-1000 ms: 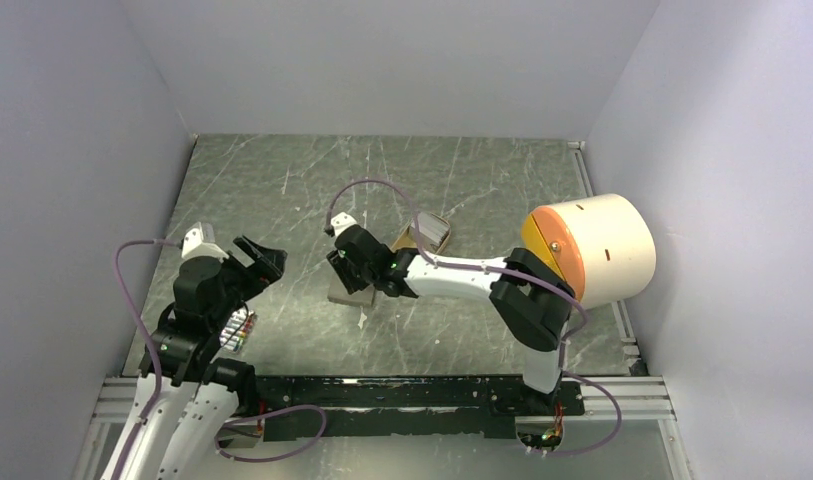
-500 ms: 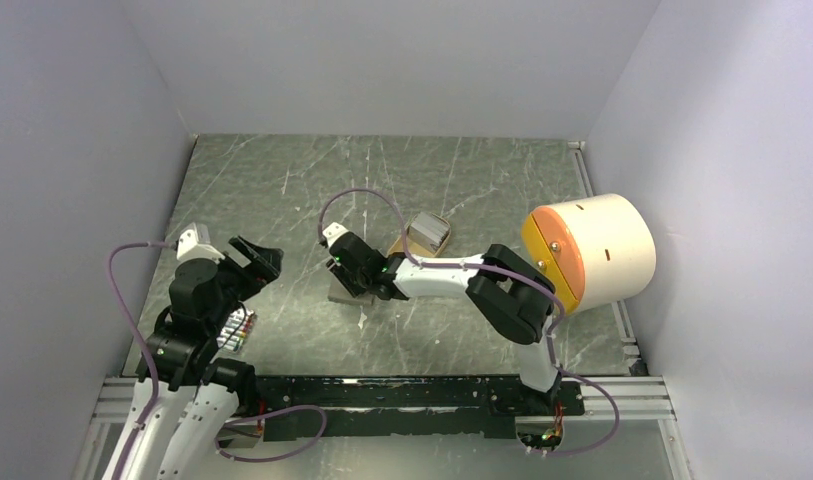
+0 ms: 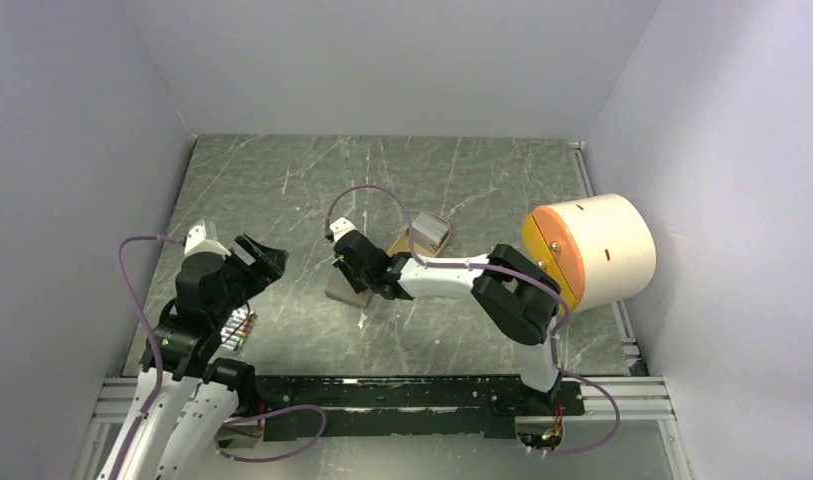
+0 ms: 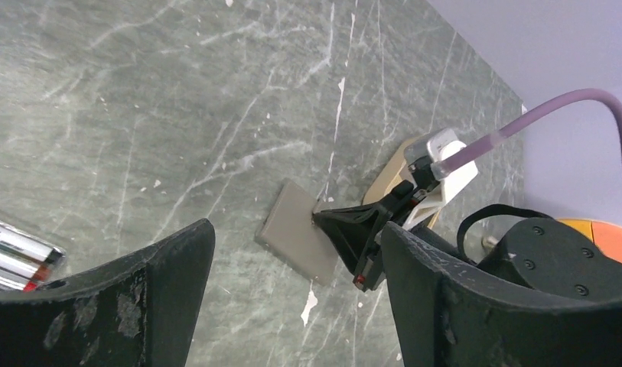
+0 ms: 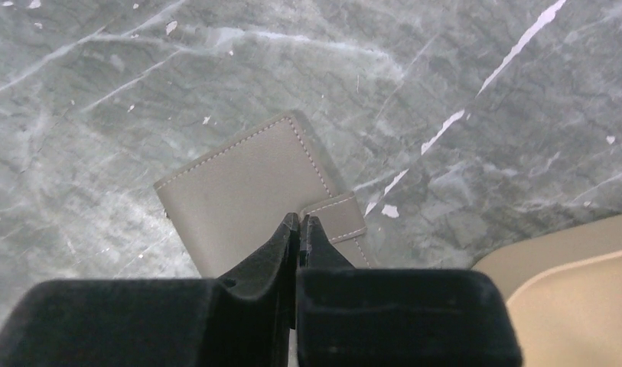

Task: Put the credit cards into the card holder
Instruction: Open the card holder at the center of the board.

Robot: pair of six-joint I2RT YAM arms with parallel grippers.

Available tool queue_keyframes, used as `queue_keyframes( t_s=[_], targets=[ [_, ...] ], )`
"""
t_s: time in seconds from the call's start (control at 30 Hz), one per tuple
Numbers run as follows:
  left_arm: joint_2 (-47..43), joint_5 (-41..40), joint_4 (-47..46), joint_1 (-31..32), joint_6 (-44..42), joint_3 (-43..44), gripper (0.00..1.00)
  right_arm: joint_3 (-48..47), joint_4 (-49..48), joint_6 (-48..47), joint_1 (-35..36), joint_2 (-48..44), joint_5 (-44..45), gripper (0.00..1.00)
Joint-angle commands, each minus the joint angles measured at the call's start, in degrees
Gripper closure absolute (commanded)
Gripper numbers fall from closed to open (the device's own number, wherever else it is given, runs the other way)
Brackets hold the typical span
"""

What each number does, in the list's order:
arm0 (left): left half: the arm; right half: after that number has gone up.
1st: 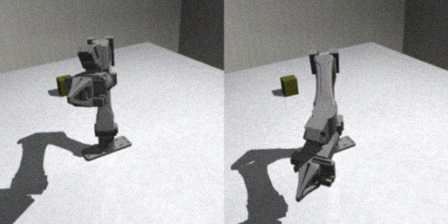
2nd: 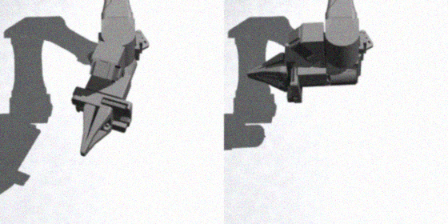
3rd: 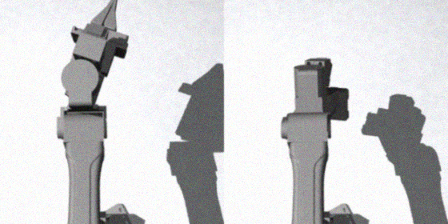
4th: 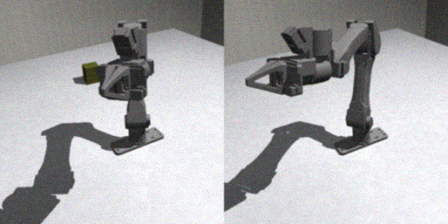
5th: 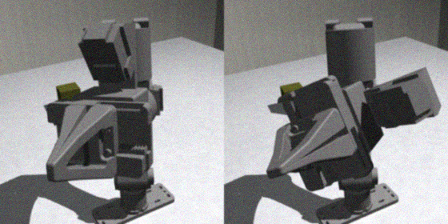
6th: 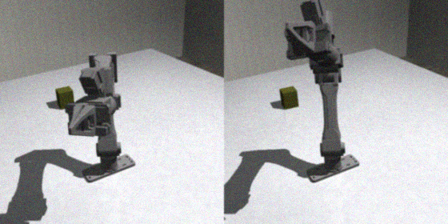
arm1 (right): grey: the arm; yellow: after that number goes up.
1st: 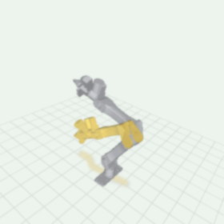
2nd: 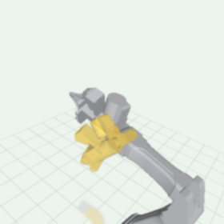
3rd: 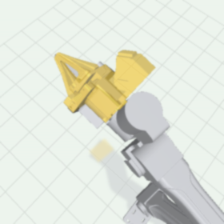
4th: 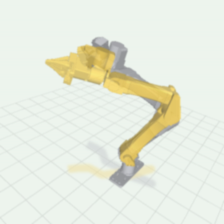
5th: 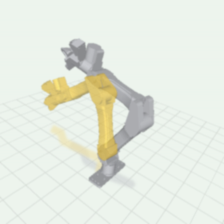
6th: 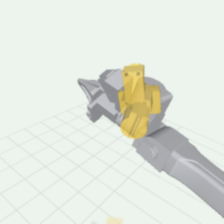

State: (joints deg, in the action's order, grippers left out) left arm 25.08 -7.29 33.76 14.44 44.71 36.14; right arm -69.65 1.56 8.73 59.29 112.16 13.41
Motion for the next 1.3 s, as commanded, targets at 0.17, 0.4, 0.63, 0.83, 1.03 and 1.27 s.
queue_keyframes(
  t_s=[0.17,0.4,0.63,0.83,1.03,1.27],
  targets=[
    [6.79,10.06,-5.28,-0.37,2.24,-4.06,0.17,2.85,3.08,9.65,-1.47,-9.4,-8.25,1.0],
    [10.43,14.07,-9.23,-0.37,3.15,-7.96,0.18,5.98,2.71,11.88,-1.81,-16.25,-10.16,1.0],
    [15.73,21.02,-17.07,-0.37,4.27,-12.94,0.15,10.69,0.85,15.19,-2.16,-21.31,-11.66,1.0],
    [19.22,31.21,-28.05,-0.37,4.75,-16.44,0.1,15.18,-1.3,18.15,-2.11,-26.54,-13.14,1.0],
    [23.39,38.33,-38.05,-0.37,5.66,-18.63,0.08,17.48,-2.74,19.7,-2.12,-30.17,-13.26,1.0],
    [27.69,40.52,-41.96,-0.37,4.98,-20.16,0.11,18.49,-2.86,20.09,-2.14,-30.27,-13.05,1.0]
  ],
)
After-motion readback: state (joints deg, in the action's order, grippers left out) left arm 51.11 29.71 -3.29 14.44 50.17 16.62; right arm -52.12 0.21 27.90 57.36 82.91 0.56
